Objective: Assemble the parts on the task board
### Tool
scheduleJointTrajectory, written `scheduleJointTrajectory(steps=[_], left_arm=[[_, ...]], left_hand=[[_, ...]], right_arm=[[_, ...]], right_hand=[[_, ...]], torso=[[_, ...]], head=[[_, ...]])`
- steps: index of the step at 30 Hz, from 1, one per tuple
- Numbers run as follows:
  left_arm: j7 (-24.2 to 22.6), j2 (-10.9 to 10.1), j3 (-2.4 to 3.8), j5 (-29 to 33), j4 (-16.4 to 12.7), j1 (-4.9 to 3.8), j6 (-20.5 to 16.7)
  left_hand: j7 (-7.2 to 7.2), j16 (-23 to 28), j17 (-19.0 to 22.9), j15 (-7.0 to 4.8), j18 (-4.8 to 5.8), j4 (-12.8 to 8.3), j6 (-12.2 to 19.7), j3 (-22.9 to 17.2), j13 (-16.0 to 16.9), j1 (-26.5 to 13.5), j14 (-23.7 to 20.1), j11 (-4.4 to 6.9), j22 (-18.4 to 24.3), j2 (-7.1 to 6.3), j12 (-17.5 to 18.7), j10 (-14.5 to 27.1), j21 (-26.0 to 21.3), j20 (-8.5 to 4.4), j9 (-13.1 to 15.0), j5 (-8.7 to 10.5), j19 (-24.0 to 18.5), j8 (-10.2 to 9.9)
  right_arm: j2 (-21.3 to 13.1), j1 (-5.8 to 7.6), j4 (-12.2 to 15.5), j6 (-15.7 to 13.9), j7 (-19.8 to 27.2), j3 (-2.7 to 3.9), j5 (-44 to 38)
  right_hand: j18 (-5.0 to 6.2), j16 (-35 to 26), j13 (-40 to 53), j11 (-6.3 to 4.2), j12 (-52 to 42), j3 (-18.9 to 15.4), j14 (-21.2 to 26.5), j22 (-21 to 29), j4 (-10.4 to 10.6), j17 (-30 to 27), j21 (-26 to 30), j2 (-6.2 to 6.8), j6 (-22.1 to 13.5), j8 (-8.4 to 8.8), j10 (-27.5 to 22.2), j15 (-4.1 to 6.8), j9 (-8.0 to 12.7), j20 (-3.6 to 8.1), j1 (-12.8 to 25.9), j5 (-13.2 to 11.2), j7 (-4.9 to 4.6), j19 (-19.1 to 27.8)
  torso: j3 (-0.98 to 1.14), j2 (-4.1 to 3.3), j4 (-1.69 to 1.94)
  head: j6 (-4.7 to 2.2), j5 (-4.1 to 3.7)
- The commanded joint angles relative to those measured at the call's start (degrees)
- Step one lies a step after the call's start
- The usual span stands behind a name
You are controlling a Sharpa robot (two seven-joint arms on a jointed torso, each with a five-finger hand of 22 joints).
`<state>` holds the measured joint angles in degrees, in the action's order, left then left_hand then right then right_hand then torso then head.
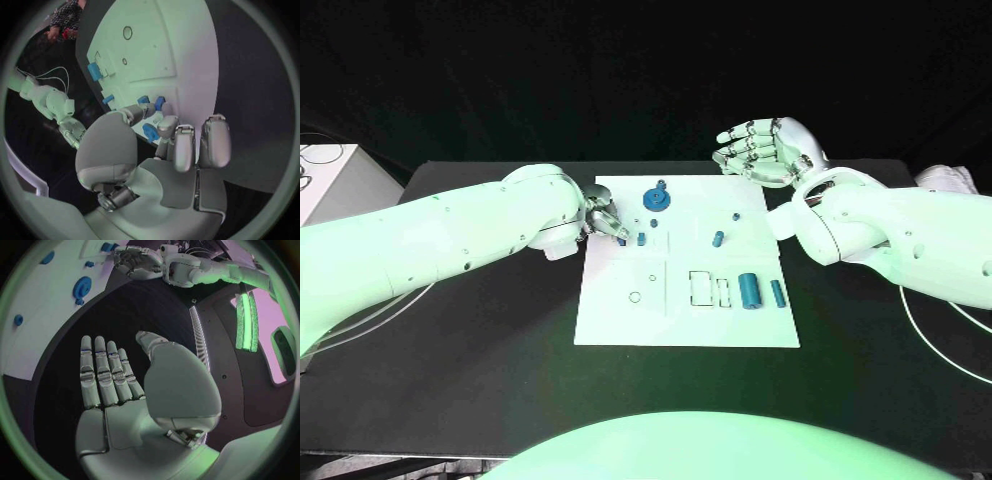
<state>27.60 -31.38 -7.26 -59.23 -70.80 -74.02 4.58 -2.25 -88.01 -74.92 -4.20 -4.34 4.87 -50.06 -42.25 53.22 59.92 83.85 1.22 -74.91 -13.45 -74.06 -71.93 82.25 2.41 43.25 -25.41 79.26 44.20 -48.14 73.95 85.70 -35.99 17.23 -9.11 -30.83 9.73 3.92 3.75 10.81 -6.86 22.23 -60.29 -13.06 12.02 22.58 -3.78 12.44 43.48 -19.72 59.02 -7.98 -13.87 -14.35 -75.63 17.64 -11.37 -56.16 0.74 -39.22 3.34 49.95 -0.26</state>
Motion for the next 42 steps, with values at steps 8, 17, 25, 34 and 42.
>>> scheduleJointTrajectory(steps=[8,17,25,34,42], left_arm=[[0.6,0.4,-0.23,0.0,0.5,0.26,0.5],[0.6,0.4,-0.24,0.0,0.9,0.27,-0.7],[0.5,-0.4,-0.18,0.0,0.6,0.32,-2.3],[-0.5,-1.4,0.36,0.2,-0.3,0.35,-4.6],[-8.9,-2.2,1.29,6.3,-0.4,0.35,-10.7]], left_hand=[[-0.06,-0.1,-10.9,-0.39,0.76,2.9,-0.9,4.4,0.5,-1.8,5.0,0.29,-0.6,0.25,-0.3,0.2,-0.3,-0.47,-0.4,0.39,0.3,-0.6],[-0.21,0.0,-10.8,-0.29,0.76,7.1,-1.4,12.8,0.8,-2.5,4.9,0.14,-0.5,-0.17,-0.3,0.3,-0.5,-0.38,-0.6,1.22,0.4,-1.2],[-0.34,0.0,-10.8,-0.22,0.72,9.0,-1.3,15.4,0.5,-2.0,4.9,0.04,-0.4,-0.18,0.0,0.6,-0.6,-0.34,-0.7,2.50,0.3,-1.5],[-0.52,0.1,-10.7,-0.02,0.67,12.0,-1.3,20.9,0.1,-4.0,4.9,-0.16,-0.2,1.42,0.2,1.1,-0.8,-0.13,-0.7,10.06,0.2,-1.7],[-2.66,3.3,-4.6,1.65,-1.03,11.9,3.8,22.7,-12.1,-4.5,2.4,-2.11,7.2,3.68,6.7,11.1,-5.9,1.14,-1.0,9.69,-5.8,-3.4]], right_arm=[[0.0,-0.03,0.1,0.9,0.3,0.02,0.0],[0.0,-0.04,0.1,0.9,0.4,0.02,0.0],[-0.1,-0.06,0.1,0.9,0.4,0.02,0.0],[-0.2,-0.13,0.1,0.8,0.4,0.02,0.1],[-0.2,-0.20,0.1,0.7,0.5,0.02,0.1]], right_hand=[[0.73,-0.1,-0.1,0.06,0.2,-0.4,0.3,0.1,0.0,-0.1,0.1,-0.09,-0.4,0.27,-0.3,-0.16,0.0,0.07,0.3,0.2,-3.12,0.4],[0.73,-0.1,-0.1,0.06,0.2,-0.4,0.3,0.1,0.0,-0.1,0.1,-0.09,-0.4,0.27,-0.3,-0.16,0.0,0.07,0.3,0.2,-3.12,0.4],[0.74,-0.1,-0.1,0.08,0.3,-0.5,0.3,0.2,-0.1,-0.2,0.1,-0.14,-0.3,0.30,-0.3,-0.17,0.1,0.05,0.4,0.2,-3.14,0.4],[0.74,-0.1,-0.1,0.09,0.3,-0.5,0.4,0.3,0.0,-0.3,0.1,-0.16,-0.3,0.31,-0.4,-0.18,0.1,0.04,0.4,0.2,-3.16,0.4],[0.74,-0.1,-0.1,0.09,0.3,-0.5,0.4,0.3,0.0,-0.3,0.1,-0.16,-0.3,0.31,-0.4,-0.18,0.1,0.04,0.4,0.2,-3.16,0.4]], torso=[[0.00,-0.05,-0.01],[-0.01,-0.02,0.02],[-0.04,-0.04,-0.01],[-0.03,-0.05,-0.01],[0.03,0.07,0.05]], head=[[0.05,-0.17],[0.05,-0.27],[-0.06,-0.41],[-0.09,-0.61],[-0.19,-0.75]])
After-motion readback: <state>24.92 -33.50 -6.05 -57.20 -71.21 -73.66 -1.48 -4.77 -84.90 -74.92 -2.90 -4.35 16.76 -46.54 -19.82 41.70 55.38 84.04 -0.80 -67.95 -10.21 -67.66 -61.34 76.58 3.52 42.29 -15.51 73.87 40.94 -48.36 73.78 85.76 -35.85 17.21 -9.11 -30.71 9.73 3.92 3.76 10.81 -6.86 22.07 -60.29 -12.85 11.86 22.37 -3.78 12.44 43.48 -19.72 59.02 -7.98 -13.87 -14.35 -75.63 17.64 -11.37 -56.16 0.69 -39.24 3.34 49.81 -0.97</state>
